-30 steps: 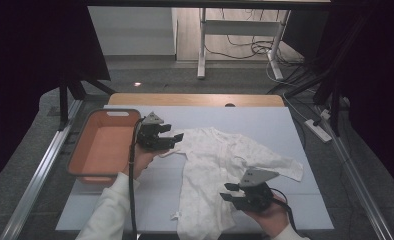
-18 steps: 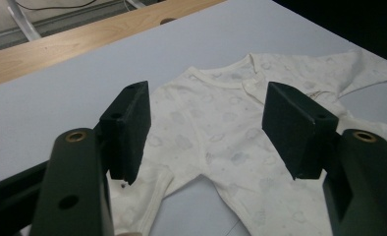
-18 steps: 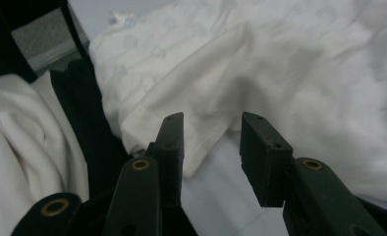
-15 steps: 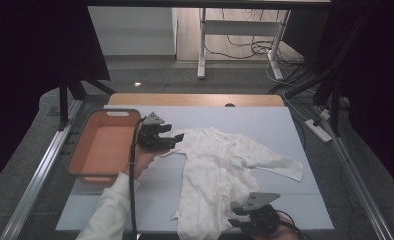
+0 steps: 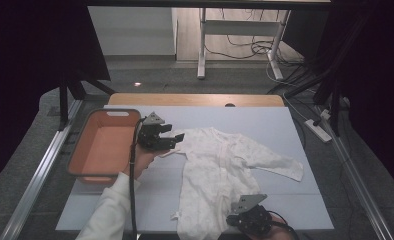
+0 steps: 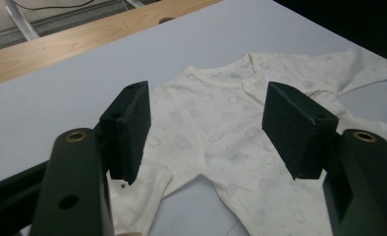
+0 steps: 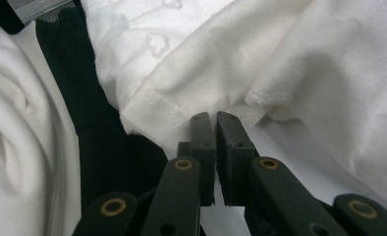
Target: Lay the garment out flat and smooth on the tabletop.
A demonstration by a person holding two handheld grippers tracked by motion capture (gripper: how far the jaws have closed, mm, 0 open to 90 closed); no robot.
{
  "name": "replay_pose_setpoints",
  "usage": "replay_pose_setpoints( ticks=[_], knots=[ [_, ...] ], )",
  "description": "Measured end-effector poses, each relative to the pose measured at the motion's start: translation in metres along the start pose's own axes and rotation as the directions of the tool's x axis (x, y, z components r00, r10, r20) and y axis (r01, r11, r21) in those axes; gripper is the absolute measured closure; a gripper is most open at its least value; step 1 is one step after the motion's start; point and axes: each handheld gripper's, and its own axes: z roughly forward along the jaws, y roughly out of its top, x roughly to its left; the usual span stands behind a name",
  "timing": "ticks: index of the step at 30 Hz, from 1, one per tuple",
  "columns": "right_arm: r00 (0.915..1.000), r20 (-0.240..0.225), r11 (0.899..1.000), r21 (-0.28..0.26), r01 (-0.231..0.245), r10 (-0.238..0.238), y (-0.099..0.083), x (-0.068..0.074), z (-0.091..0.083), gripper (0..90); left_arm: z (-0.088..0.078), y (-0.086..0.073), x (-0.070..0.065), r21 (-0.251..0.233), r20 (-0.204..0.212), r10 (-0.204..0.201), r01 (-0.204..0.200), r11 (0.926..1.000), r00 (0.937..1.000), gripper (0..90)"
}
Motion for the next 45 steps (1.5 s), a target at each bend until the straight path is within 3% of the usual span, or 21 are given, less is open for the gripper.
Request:
replay_pose_setpoints(
  ticks=[8,16,28,31,33,35,37,40,43,45],
  knots=[
    [0.9986,0.035,0.999,-0.019,-0.040,0.040,-0.013,-0.006,-0.017,86.3,0.004,0.002,-0.002,0.003,0.007,0.000,0.000,1.0000,1.0000,35.5],
    [0.9939,0.063,0.995,-0.033,-0.089,0.091,-0.037,-0.008,-0.038,86.4,0.003,0.000,-0.006,0.004,0.008,-0.006,0.005,1.0000,1.0000,35.4],
    [0.9839,0.095,0.988,-0.028,-0.150,0.152,-0.086,0.024,-0.070,86.4,0.000,-0.010,-0.032,0.020,0.010,-0.006,0.006,0.9998,0.9999,35.5],
    [0.9836,0.103,0.989,-0.030,-0.146,0.148,-0.094,0.030,-0.075,85.6,0.001,-0.010,-0.038,0.021,0.015,-0.005,0.005,0.9998,0.9999,35.5],
    [0.9833,0.106,0.988,-0.060,-0.143,0.148,-0.093,0.031,-0.079,77.0,0.003,-0.010,-0.040,0.021,0.016,-0.006,0.005,0.9998,0.9999,35.5],
    [0.9815,0.126,0.986,-0.104,-0.131,0.144,-0.084,0.027,-0.080,60.3,0.004,-0.009,-0.040,0.027,0.016,0.001,-0.002,0.9996,0.9999,35.5],
    [0.9803,0.142,0.984,-0.137,-0.118,0.137,-0.069,0.018,-0.078,56.1,0.005,-0.009,-0.039,0.025,0.017,0.001,-0.002,0.9997,0.9999,35.5],
    [0.9764,0.145,0.978,-0.161,-0.136,0.159,-0.052,-0.003,-0.071,53.3,0.005,-0.008,-0.037,0.022,0.019,-0.003,0.003,0.9998,0.9998,35.4],
    [0.9768,0.139,0.978,-0.153,-0.141,0.163,-0.033,-0.022,-0.058,52.4,0.006,-0.008,-0.035,0.022,0.020,0.001,-0.001,0.9998,0.9998,35.5],
    [0.9796,0.147,0.986,-0.117,-0.121,0.137,-0.021,-0.028,-0.046,53.6,0.006,-0.006,-0.034,0.019,0.022,0.006,-0.007,0.9998,0.9997,35.5]
  ],
)
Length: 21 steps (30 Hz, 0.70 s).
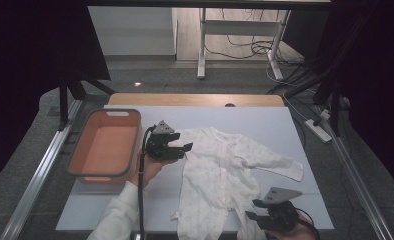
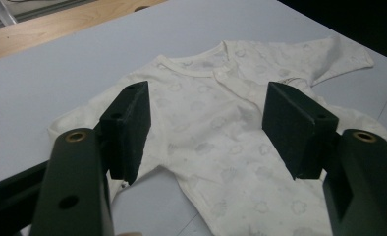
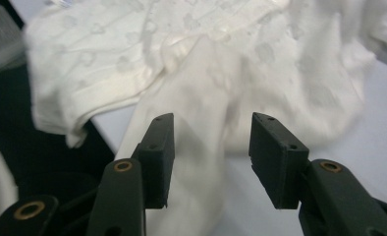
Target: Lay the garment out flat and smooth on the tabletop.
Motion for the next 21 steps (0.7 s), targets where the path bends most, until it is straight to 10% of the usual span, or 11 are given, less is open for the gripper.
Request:
replay_pose_setpoints(
  ticks=[8,21],
  knots=[
    [0.9989,-0.036,0.995,0.094,0.034,-0.031,0.001,-0.001,0.024,86.2,0.003,0.004,0.005,0.001,0.005,0.008,-0.008,1.0000,1.0000,35.5],
    [0.9985,-0.054,0.997,0.080,0.011,-0.007,-0.032,0.027,-0.011,81.9,0.008,0.010,0.006,0.000,0.018,0.017,-0.017,0.9999,0.9997,35.5]
  ],
)
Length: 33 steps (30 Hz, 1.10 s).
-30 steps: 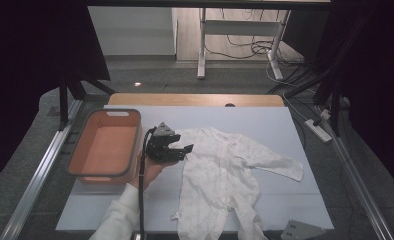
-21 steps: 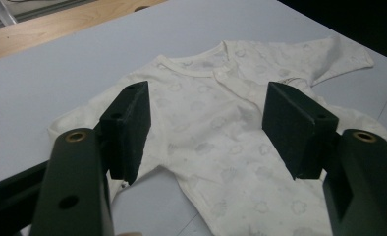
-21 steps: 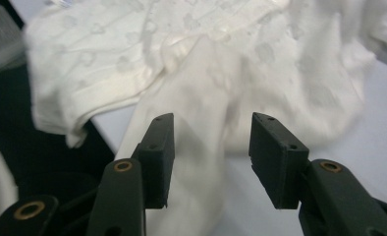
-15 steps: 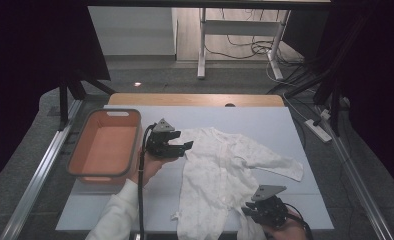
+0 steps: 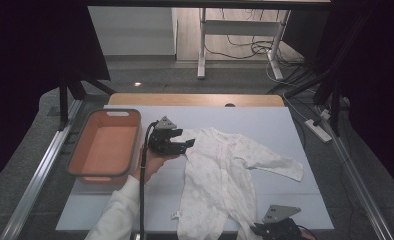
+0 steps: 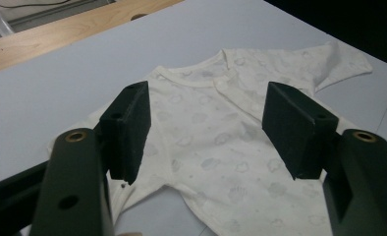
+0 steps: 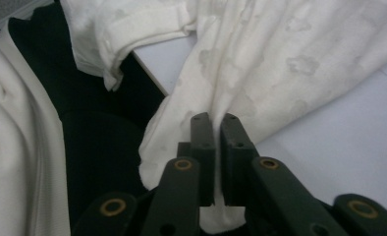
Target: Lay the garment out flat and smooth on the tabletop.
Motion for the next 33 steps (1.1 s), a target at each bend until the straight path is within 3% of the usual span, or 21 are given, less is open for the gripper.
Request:
replay_pose_setpoints(
  ticks=[4,6,9,12,14,17,21,26,29,33],
  knots=[
    [0.9995,0.020,0.996,-0.089,-0.023,0.025,0.005,-0.002,-0.010,57.7,-0.001,0.000,0.000,0.000,-0.003,0.002,-0.002,1.0000,1.0000,35.4],
    [0.9991,0.029,0.992,-0.124,-0.028,0.032,0.010,-0.006,-0.013,55.5,-0.001,0.000,0.000,-0.003,-0.005,0.001,-0.002,1.0000,1.0000,35.4],
    [0.9982,0.053,0.991,-0.134,-0.021,0.029,0.016,-0.012,-0.011,54.1,-0.003,0.000,0.001,-0.001,-0.009,0.000,0.000,1.0000,1.0000,35.5],
    [0.9944,0.084,0.990,-0.133,-0.052,0.064,0.019,-0.031,-0.006,54.4,-0.005,0.000,0.001,-0.005,-0.017,0.000,0.000,1.0000,0.9999,35.4],
    [0.9885,0.105,0.988,-0.118,-0.096,0.109,0.019,-0.050,0.001,55.1,-0.006,0.000,0.000,-0.013,-0.017,-0.001,0.001,0.9999,0.9999,35.5],
    [0.9835,0.095,0.986,-0.087,-0.146,0.154,0.017,-0.062,0.011,55.8,-0.008,0.000,-0.001,-0.014,-0.019,0.004,-0.005,0.9999,0.9998,35.4],
    [0.9879,0.090,0.992,-0.038,-0.123,0.126,0.020,-0.057,0.024,61.2,-0.010,-0.001,0.001,-0.016,-0.022,0.001,-0.001,0.9999,0.9998,35.5],
    [0.9894,0.116,0.996,-0.016,-0.086,0.087,0.025,-0.053,0.027,85.7,-0.010,-0.002,0.002,-0.015,-0.019,-0.004,0.003,0.9999,0.9998,35.4],
    [0.9814,0.183,0.998,-0.003,-0.060,0.059,0.023,-0.058,0.021,87.2,-0.010,-0.002,0.002,-0.016,-0.020,-0.007,0.007,0.9999,0.9998,35.5],
    [0.9720,0.207,0.993,-0.059,-0.101,0.111,0.019,-0.072,0.005,87.4,-0.012,-0.002,0.002,-0.020,-0.024,-0.004,0.004,0.9998,0.9997,35.4]
  ],
)
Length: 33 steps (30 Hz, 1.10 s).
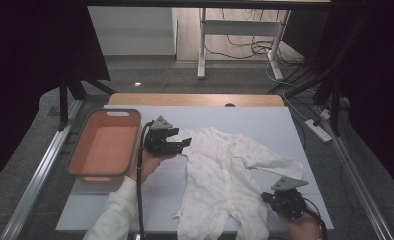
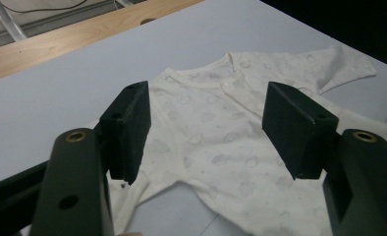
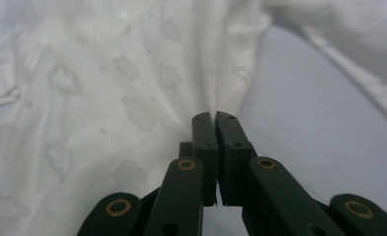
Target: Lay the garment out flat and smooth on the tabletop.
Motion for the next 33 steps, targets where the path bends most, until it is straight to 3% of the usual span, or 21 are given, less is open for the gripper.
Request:
replay_pose_setpoints(
  ticks=[2,5,8,11,13,16,19,23,29,33],
  knots=[
    [0.9994,0.032,1.000,-0.020,-0.016,0.017,0.000,-0.007,-0.007,87.3,0.000,0.000,0.000,0.000,0.000,0.000,0.000,1.0000,1.0000,35.5],
    [0.9995,0.021,0.999,-0.036,-0.024,0.025,-0.001,-0.009,-0.007,84.0,0.001,0.000,0.000,0.004,0.000,-0.002,0.002,1.0000,1.0000,35.4],
    [0.9994,0.024,0.999,-0.046,-0.025,0.026,0.000,-0.004,-0.005,66.8,0.000,-0.001,0.001,0.002,-0.003,-0.003,0.003,1.0000,1.0000,35.4],
    [0.9997,0.017,0.995,-0.096,-0.016,0.018,0.003,0.007,-0.015,60.2,-0.001,-0.001,0.001,0.000,-0.005,-0.005,0.005,1.0000,1.0000,35.4],
    [0.9996,-0.029,0.991,-0.133,-0.006,0.002,0.006,0.019,-0.024,59.6,0.000,-0.001,0.002,0.003,-0.004,-0.007,0.007,1.0000,1.0000,35.4],
    [0.9945,-0.091,0.989,-0.146,0.038,-0.052,0.008,0.040,-0.029,59.5,0.000,-0.001,0.001,0.005,-0.005,-0.005,0.005,1.0000,1.0000,35.3],
    [0.9821,-0.140,0.987,-0.115,0.111,-0.127,0.008,0.067,-0.024,59.5,0.000,-0.001,0.000,-0.001,-0.005,-0.008,0.008,1.0000,1.0000,35.4],
    [0.9715,-0.177,0.987,-0.044,0.152,-0.157,0.006,0.084,-0.008,61.1,-0.002,-0.001,0.001,-0.001,-0.007,-0.002,0.002,1.0000,1.0000,35.4],
    [0.9741,-0.115,0.978,0.049,0.201,-0.195,0.004,0.089,0.008,63.2,-0.002,-0.001,0.001,0.000,-0.006,-0.002,0.002,1.0000,1.0000,35.4],
    [0.9740,-0.125,0.978,0.063,0.198,-0.189,0.002,0.086,0.015,72.9,-0.002,-0.001,0.000,0.000,-0.008,-0.001,0.001,1.0000,1.0000,35.4]
  ],
)
